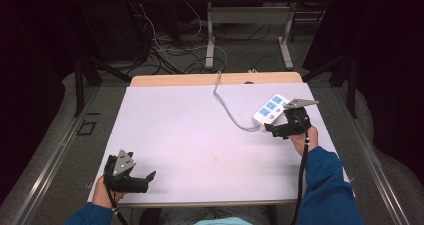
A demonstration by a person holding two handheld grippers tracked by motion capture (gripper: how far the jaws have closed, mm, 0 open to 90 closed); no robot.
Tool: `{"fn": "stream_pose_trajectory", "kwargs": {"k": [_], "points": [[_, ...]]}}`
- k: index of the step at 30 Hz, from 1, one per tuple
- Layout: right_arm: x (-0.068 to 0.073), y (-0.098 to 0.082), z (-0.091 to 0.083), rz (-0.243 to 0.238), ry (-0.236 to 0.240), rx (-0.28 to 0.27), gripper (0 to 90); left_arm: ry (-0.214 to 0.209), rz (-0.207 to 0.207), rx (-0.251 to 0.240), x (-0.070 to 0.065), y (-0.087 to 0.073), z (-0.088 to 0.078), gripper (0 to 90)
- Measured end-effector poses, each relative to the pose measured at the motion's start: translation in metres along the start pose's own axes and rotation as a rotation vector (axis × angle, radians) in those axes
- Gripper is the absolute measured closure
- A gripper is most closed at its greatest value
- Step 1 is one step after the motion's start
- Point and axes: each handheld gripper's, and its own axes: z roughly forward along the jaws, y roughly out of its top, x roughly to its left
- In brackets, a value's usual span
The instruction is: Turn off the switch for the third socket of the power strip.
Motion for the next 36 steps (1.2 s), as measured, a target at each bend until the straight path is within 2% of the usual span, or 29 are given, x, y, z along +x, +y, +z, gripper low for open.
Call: {"fn": "stream_pose_trajectory", "kwargs": {"k": [9,19,20,21,24,26,27,29,36], "points": [[0.016,-0.007,-0.008,-0.019,0.027,0.001,0.6,0.001,0.0,0.0,0.0,0.0,0.0,0.6],[0.037,-0.015,-0.017,-0.07,0.058,-0.002,0.5,-0.007,-0.013,-0.002,-0.001,0.0,0.0,0.6],[0.039,-0.016,-0.018,-0.067,0.067,-0.007,0.5,0.001,-0.002,-0.003,0.0,0.0,0.0,0.6],[0.041,-0.016,-0.019,-0.069,0.069,-0.007,0.5,-0.007,-0.014,-0.002,-0.001,0.0,0.0,0.6],[0.047,-0.019,-0.022,-0.078,0.071,-0.011,0.4,0.0,-0.003,-0.003,0.0,0.0,0.0,0.6],[0.05,-0.02,-0.025,-0.088,0.078,-0.013,0.5,-0.006,-0.011,-0.002,-0.001,0.0,0.0,0.6],[0.051,-0.021,-0.026,-0.088,0.081,-0.017,0.4,0.003,0.0,-0.003,0.0,0.0,0.0,0.6],[0.055,-0.023,-0.028,-0.093,0.08,-0.02,0.4,-0.004,-0.012,-0.007,-0.001,0.0,0.0,0.6],[0.065,-0.029,-0.034,-0.115,0.098,-0.021,0.4,0.002,-0.001,-0.004,-0.001,0.0,0.0,0.6]]}}
